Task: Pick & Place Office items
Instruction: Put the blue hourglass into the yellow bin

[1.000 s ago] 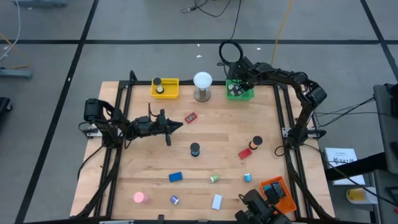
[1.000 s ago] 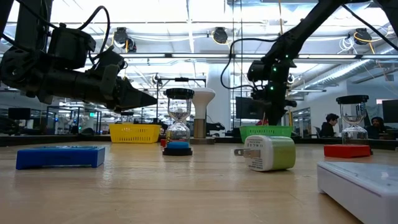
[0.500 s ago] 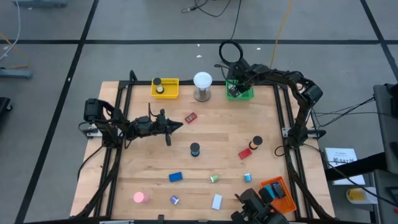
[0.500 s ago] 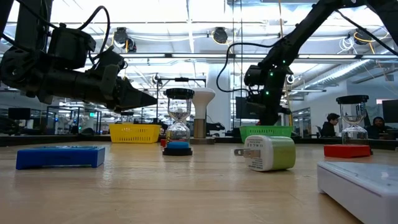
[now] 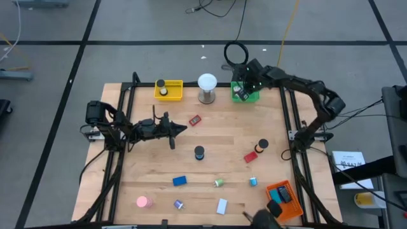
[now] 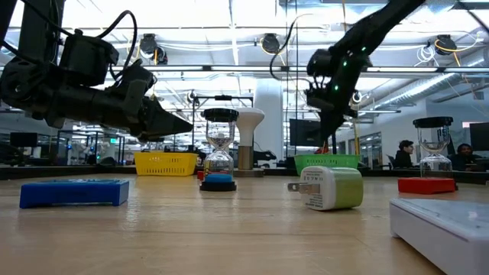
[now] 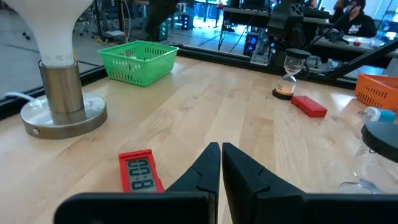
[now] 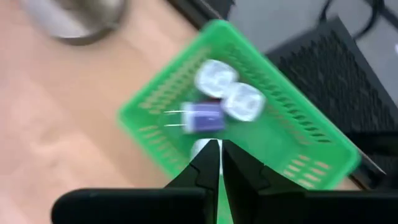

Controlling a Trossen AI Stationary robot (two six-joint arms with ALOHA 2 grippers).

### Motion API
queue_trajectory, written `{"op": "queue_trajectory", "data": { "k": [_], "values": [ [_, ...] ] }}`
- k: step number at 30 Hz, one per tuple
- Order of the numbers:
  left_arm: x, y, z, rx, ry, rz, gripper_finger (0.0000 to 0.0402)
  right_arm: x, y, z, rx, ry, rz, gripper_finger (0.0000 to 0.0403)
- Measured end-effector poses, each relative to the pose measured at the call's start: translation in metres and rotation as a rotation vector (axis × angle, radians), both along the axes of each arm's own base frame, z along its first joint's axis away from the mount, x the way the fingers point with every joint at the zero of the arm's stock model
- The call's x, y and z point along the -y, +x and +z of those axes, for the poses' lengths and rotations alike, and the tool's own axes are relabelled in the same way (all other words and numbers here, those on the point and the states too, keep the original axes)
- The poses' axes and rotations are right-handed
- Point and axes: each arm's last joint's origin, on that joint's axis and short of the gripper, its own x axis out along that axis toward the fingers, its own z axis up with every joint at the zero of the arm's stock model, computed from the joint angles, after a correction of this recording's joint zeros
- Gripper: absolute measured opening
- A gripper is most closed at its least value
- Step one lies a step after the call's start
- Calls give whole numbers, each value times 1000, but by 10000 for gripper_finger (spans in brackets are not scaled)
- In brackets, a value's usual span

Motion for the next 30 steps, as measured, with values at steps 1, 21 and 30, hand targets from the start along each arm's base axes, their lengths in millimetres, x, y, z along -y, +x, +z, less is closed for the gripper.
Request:
{"op": "queue_trajectory", "data": {
  "k": [1, 21, 30],
  "values": [
    [0, 0, 0, 3, -12, 1, 21, -8, 0, 0, 21, -21, 17, 13],
    [11, -9, 64, 173, -28, -111, 21, -111, -29, -20, 582, -347, 147, 13],
    [51, -1, 96, -211, -3, -31, 21, -128, -23, -8, 649, -434, 273, 2]
  ]
}}
